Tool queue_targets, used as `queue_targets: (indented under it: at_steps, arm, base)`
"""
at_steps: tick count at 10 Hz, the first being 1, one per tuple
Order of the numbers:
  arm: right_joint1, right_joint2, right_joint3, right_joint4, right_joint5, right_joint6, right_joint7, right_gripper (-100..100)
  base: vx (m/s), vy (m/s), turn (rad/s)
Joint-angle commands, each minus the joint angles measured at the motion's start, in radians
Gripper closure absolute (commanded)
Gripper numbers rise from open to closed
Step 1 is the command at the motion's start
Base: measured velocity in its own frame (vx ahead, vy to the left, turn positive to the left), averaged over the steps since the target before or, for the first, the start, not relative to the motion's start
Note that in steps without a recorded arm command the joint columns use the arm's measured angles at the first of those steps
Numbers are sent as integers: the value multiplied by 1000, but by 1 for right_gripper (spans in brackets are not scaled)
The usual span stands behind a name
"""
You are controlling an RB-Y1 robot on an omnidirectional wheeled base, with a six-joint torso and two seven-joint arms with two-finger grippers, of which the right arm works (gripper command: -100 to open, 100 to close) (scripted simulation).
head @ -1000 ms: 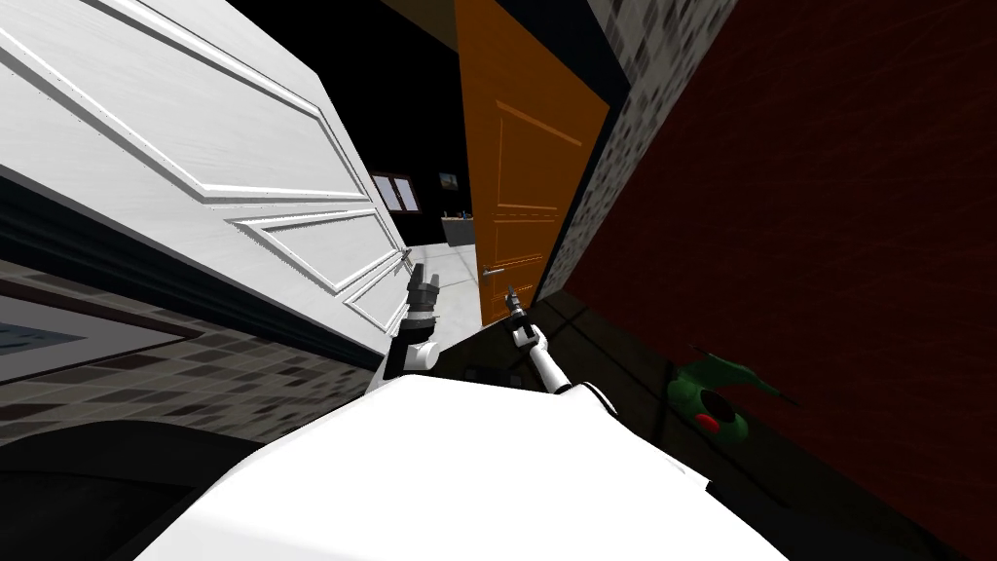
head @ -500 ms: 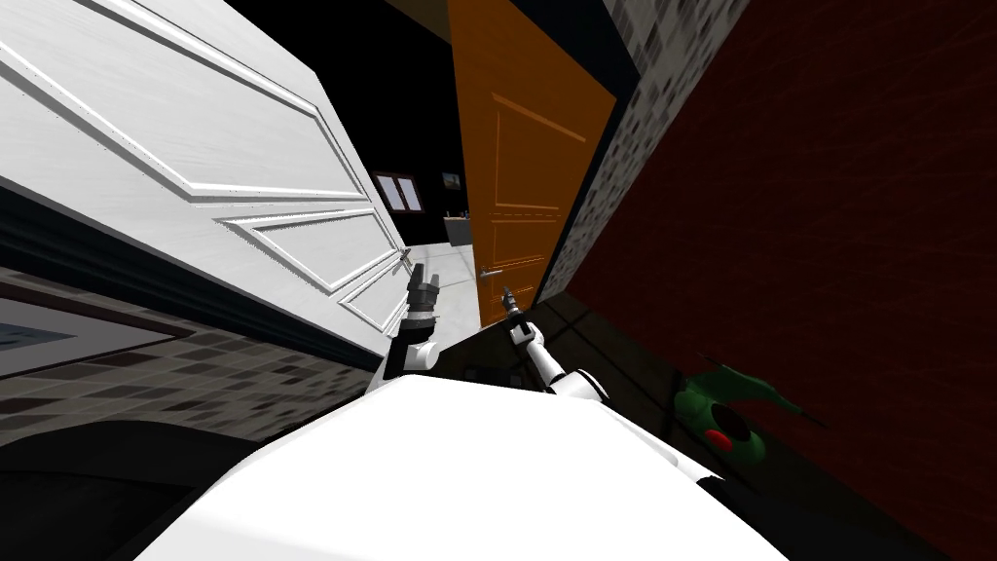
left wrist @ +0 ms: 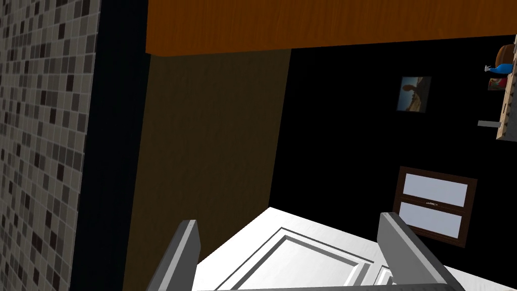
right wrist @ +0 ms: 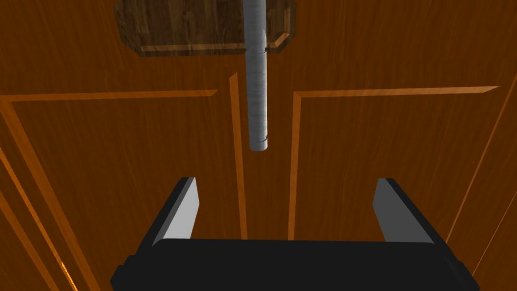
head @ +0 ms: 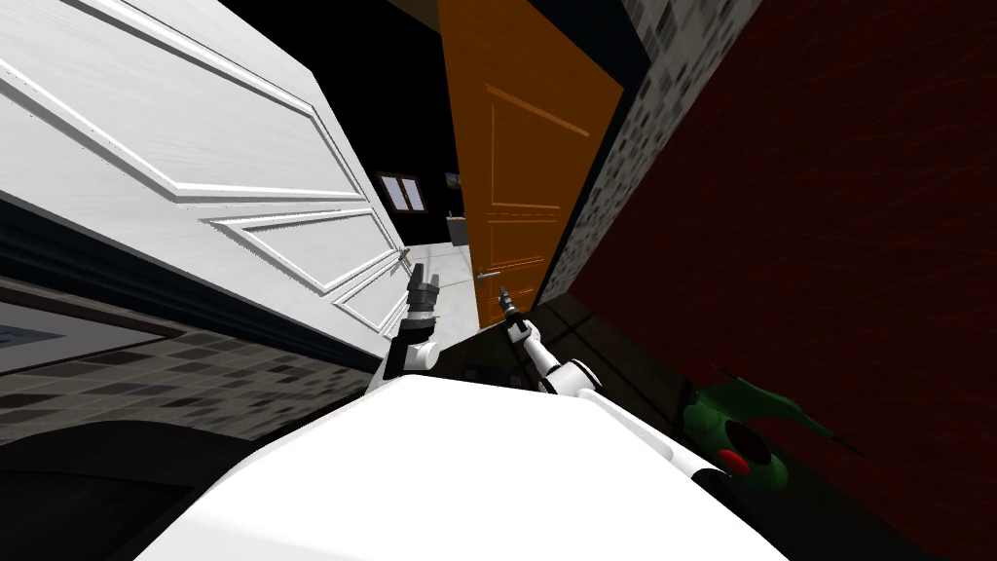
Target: Push the door open
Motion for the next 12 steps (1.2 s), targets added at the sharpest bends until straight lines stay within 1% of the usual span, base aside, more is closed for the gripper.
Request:
queue_targets:
  at_steps: [1,3,5,6,7,8,9,10,11,12]
  arm:
    - [-27,8,8,41,0,-2,-8,-100]
    - [-51,16,15,77,0,-5,-16,-100]
    - [-89,29,27,135,0,-9,-28,-100]
    - [-80,28,22,123,-1,-11,-23,-100]
    - [-81,3,20,127,-1,-11,-21,-100]
    - [-81,-7,17,127,-2,-11,-20,-100]
    - [-81,-16,15,128,-2,-12,-19,-100]
    - [-81,-16,15,128,-2,-12,-19,-100]
    - [-81,-24,11,130,-3,-12,-16,-100]
    - [-81,-24,8,131,-4,-12,-14,-100]
  base:
    - [59,-60,49]
    - [50,-57,38]
    - [59,-68,59]
    - [27,-32,15]
    - [95,50,25]
    - [175,83,28]
    - [184,108,27]
    - [125,83,-1]
    - [148,80,27]
    - [197,93,37]
